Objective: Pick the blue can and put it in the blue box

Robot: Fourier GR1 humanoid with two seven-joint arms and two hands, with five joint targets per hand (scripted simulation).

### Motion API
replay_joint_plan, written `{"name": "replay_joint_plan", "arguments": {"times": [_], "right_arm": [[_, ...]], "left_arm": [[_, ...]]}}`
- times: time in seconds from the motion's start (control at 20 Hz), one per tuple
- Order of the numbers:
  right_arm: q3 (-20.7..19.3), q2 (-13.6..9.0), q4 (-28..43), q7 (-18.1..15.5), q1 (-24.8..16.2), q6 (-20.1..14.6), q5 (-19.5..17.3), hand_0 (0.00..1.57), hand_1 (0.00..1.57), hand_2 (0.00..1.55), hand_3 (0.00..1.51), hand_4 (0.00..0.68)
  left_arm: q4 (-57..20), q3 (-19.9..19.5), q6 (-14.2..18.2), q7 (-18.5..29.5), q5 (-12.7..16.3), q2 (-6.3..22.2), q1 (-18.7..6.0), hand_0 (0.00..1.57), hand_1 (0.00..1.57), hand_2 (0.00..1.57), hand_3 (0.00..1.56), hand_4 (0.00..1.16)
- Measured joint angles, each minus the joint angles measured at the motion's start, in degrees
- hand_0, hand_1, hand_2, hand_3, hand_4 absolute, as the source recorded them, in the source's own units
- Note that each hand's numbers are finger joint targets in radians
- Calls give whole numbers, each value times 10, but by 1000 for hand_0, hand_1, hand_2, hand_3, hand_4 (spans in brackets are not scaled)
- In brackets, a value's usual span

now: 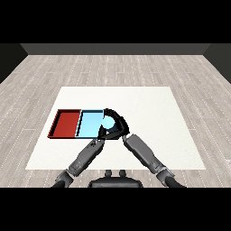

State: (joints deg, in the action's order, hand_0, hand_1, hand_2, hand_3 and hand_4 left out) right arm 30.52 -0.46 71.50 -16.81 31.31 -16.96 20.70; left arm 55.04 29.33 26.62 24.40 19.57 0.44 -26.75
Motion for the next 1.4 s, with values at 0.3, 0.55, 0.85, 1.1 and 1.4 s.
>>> {"name": "replay_joint_plan", "arguments": {"times": [0.3,0.55,0.85,1.1,1.4], "right_arm": [[-21,1,17,11,-23,19,-8,0,0,0,0,0],[-36,-2,48,23,-40,32,-14,0,0,0,0,0],[-70,-32,141,43,-105,56,-16,0,0,0,0,0],[-108,-59,215,44,-162,70,-6,0,0,0,0,0],[-176,-104,300,33,-245,99,34,0,0,0,0,0]], "left_arm": [[-2,-3,7,1,-18,-2,2,1571,1571,1571,1506,1134],[0,-17,5,-8,-36,5,1,1571,1571,1571,1500,1131],[-15,-32,3,-5,-52,2,4,1571,1571,1571,1494,1125],[-20,-51,-1,-1,-75,7,12,1571,1571,1569,1487,1127],[-41,-88,-22,-18,-80,42,-5,1571,1571,1571,1501,1132]]}}
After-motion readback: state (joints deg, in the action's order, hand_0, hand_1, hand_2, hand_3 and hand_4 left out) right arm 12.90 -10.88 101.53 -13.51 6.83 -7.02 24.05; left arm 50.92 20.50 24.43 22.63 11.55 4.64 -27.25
